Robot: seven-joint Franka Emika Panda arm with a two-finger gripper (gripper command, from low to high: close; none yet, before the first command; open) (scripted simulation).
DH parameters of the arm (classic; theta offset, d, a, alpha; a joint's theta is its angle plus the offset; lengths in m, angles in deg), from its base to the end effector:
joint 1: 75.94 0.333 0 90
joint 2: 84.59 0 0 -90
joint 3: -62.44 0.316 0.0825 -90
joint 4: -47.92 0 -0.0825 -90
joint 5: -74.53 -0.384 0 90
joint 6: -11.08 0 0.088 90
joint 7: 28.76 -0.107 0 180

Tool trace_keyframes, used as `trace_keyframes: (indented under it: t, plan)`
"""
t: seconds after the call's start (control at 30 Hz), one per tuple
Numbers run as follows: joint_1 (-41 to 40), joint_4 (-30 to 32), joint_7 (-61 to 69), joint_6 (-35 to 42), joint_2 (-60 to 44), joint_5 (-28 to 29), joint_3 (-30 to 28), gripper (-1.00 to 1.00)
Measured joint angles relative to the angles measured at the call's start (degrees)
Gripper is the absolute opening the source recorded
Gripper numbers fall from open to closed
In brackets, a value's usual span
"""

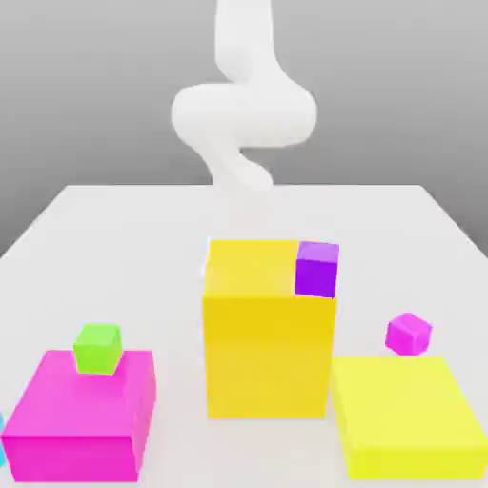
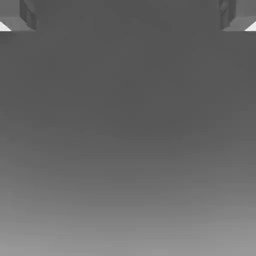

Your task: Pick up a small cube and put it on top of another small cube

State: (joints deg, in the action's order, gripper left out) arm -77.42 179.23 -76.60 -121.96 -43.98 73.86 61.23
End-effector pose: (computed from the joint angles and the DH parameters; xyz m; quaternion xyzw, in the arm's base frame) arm 0.3786 -0.0205 0.6845 -0.8423 0.4001 -0.3285 0.1504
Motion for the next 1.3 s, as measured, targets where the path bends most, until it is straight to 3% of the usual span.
trace_keyframes:
  t: [1.0, 1.13, 1.17, 1.3]
  plan:
    - [-18.42, -5.81, -21.62, -14.68, -62.87, -11.38, -14.44, 0.00]
    - [-20.94, -7.48, -20.28, -19.98, -71.21, -14.54, -12.32, 0.00]
    - [-21.45, -7.84, -19.84, -21.17, -72.82, -15.21, -11.70, -1.00]
    - [-21.45, -7.85, -19.81, -21.22, -72.82, -15.24, -11.68, -1.00]
